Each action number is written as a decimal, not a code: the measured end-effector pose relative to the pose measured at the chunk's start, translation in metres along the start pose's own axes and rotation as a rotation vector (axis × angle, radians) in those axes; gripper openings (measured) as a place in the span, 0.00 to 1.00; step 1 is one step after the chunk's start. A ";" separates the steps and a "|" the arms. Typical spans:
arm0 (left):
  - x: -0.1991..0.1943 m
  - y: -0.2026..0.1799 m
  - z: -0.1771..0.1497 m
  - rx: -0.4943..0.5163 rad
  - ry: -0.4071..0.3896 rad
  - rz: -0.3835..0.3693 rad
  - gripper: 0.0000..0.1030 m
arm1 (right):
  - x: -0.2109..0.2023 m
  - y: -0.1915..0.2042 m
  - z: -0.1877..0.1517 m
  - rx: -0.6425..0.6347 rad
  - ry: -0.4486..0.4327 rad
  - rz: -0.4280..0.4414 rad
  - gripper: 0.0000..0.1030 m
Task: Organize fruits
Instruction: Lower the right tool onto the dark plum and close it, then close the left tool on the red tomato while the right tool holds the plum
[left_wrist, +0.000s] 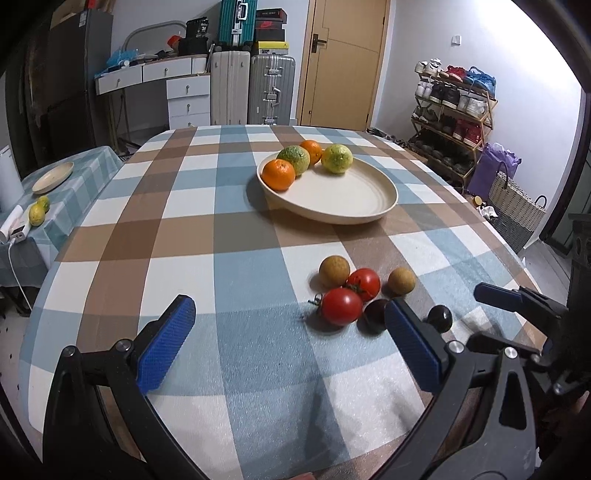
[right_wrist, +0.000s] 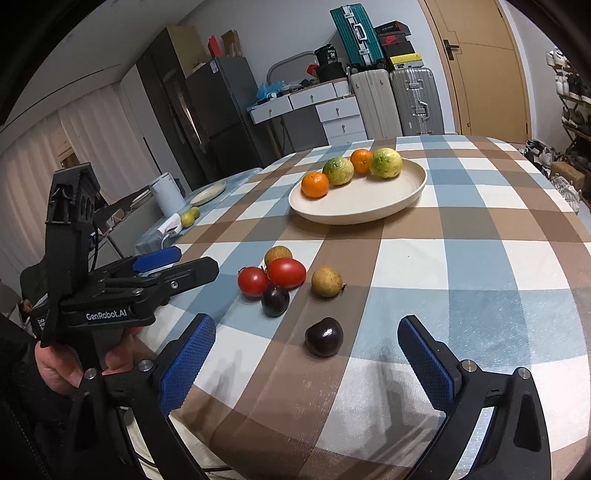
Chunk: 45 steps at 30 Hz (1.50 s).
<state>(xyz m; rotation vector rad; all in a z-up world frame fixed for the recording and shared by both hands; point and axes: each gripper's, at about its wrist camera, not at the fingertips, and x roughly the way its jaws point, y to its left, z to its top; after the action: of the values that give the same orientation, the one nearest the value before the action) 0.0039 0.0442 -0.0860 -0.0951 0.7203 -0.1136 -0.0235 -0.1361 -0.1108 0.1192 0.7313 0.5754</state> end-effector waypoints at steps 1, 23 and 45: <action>0.000 0.001 -0.001 -0.004 0.002 0.000 0.99 | 0.000 0.000 0.000 0.000 0.004 0.001 0.94; 0.013 -0.005 -0.007 -0.012 0.065 -0.070 0.99 | 0.019 -0.003 -0.008 -0.034 0.070 -0.050 0.24; 0.044 0.014 0.009 -0.003 0.153 -0.286 0.89 | 0.017 -0.011 -0.011 0.003 0.050 -0.005 0.24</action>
<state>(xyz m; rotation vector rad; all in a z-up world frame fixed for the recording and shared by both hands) 0.0439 0.0521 -0.1093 -0.1941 0.8567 -0.3964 -0.0154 -0.1375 -0.1319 0.1059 0.7811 0.5746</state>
